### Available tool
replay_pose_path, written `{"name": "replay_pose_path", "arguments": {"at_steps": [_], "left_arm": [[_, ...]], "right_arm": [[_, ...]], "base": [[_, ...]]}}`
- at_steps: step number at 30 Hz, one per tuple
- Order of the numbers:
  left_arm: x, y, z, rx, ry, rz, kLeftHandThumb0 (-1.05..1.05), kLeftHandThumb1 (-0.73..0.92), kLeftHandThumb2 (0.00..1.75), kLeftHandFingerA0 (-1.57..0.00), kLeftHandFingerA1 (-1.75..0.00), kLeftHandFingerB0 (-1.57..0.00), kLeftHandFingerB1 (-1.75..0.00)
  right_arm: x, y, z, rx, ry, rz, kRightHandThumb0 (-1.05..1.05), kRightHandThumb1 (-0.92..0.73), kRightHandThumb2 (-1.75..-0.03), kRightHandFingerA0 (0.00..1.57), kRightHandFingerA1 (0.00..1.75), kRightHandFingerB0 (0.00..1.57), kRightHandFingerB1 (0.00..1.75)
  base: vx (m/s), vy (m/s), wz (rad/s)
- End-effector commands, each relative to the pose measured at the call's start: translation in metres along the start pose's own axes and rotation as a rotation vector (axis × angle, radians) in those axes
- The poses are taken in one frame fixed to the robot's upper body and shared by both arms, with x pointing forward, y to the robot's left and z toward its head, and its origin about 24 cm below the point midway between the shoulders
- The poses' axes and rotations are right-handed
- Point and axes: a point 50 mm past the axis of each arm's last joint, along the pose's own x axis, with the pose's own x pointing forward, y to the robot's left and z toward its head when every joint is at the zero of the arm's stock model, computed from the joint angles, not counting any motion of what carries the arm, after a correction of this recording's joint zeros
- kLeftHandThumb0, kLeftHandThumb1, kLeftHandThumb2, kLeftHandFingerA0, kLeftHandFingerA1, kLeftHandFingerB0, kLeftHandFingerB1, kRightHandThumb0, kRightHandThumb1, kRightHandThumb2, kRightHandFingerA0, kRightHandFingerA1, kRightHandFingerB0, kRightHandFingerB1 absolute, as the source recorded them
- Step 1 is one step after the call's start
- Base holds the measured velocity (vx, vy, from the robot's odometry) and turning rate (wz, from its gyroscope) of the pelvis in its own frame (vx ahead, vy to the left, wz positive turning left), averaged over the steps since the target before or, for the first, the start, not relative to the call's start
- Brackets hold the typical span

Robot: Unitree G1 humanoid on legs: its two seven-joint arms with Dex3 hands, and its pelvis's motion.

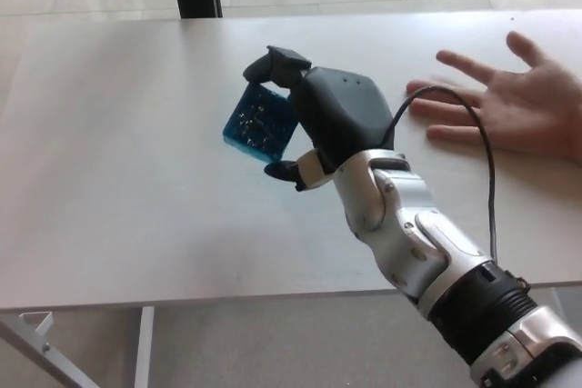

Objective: The robot uses its right hand to pick up a cube kept in the middle of the desk infront of it and hands it to a person

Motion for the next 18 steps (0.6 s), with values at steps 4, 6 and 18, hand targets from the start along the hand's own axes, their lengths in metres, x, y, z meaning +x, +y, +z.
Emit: {"name": "replay_pose_path", "arguments": {"at_steps": [4, 6, 18], "left_arm": [[-0.003, 0.010, -0.005, 0.018, 0.014, 0.035, -0.75, 0.62, 1.04, -0.51, -0.75, -0.29, -0.60], [-0.004, 0.010, -0.006, 0.016, 0.009, 0.032, -0.78, 0.80, 0.64, -0.50, -0.77, -0.30, -0.55], [-0.008, 0.021, -0.010, -0.022, 0.017, 0.053, -0.76, 0.79, 0.64, -0.50, -0.78, -0.31, -0.55]], "right_arm": [[0.025, -0.067, -0.004, 0.045, 0.009, -0.134, -0.28, -0.66, -0.71, 0.90, 1.74, 0.83, 0.79], [0.031, -0.092, -0.010, 0.012, 0.015, -0.178, -0.27, -0.65, -0.73, 0.89, 1.72, 0.83, 0.90], [0.029, -0.158, -0.072, -0.161, 0.180, -0.265, -0.27, -0.60, -0.68, 0.94, 1.58, 0.86, 0.82]], "base": [[0.00, 0.000, 0.00], [0.00, 0.000, 0.00], [0.00, 0.000, 0.00]]}}
